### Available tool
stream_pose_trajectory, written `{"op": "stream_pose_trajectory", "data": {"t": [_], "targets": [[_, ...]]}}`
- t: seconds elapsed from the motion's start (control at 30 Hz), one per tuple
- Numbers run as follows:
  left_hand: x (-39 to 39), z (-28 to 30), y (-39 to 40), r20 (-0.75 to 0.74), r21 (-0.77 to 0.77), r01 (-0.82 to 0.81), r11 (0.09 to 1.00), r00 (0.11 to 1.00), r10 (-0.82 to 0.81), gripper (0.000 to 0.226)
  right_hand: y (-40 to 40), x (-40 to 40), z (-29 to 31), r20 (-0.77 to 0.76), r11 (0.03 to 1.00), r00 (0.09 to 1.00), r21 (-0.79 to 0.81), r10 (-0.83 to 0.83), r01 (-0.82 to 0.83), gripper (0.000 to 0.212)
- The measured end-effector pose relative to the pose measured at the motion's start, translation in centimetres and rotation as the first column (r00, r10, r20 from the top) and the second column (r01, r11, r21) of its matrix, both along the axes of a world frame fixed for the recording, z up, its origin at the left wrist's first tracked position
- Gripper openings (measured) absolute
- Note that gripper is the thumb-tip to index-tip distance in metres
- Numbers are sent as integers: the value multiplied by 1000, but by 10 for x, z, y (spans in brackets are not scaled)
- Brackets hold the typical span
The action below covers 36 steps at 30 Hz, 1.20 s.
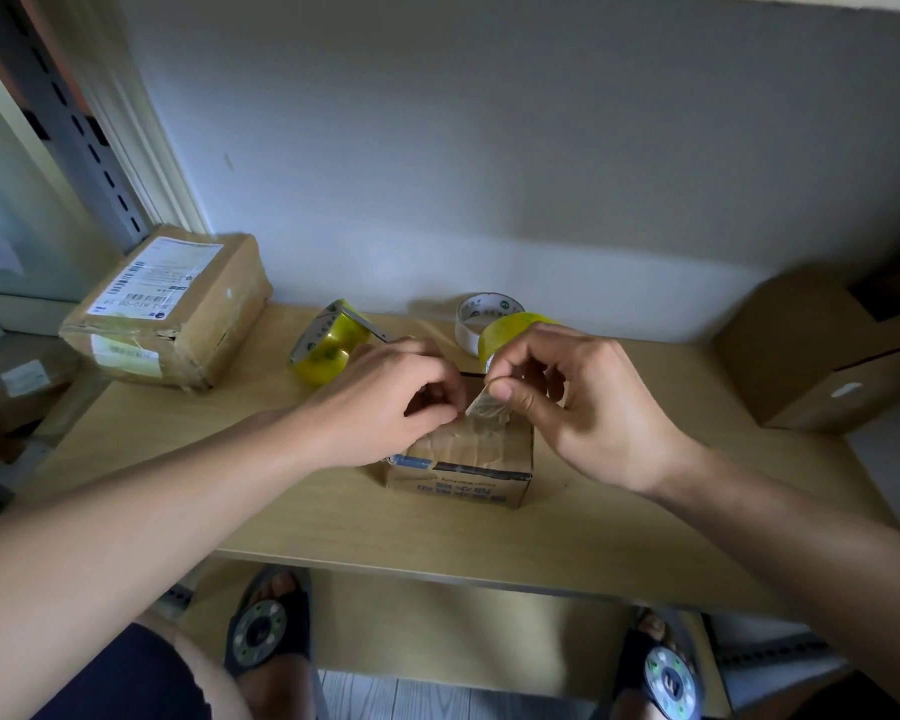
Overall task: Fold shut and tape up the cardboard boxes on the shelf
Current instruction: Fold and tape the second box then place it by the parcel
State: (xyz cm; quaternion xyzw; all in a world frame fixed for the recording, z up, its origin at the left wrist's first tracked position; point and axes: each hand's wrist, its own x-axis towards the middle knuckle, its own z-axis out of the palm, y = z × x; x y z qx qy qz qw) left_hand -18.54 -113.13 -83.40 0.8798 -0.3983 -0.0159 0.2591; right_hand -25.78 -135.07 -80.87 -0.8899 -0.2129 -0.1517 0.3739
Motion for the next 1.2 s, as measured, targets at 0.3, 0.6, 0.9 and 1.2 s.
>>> {"op": "stream_pose_trajectory", "data": {"t": [0.3, 0.6, 0.9, 1.2], "targets": [[-8, 6, 22, -7, 117, 247, 962, 969, -248, 34, -9, 5, -1, -282, 987, 959, 157, 10, 35, 13], [-7, 5, 37, -197, 33, 259, 965, 949, -248, 30, 2, 6, 3, -438, 982, 890, 181, 128, -53, 14], [-11, -7, 38, -98, -38, 168, 985, 980, -171, 35, 10, 12, 4, -546, 997, 838, 72, 16, 27, 7], [-21, -11, 30, -9, -102, 166, 981, 986, -167, 31, 13, 13, 7, -540, 992, 837, -126, -82, 15, 10]]}}
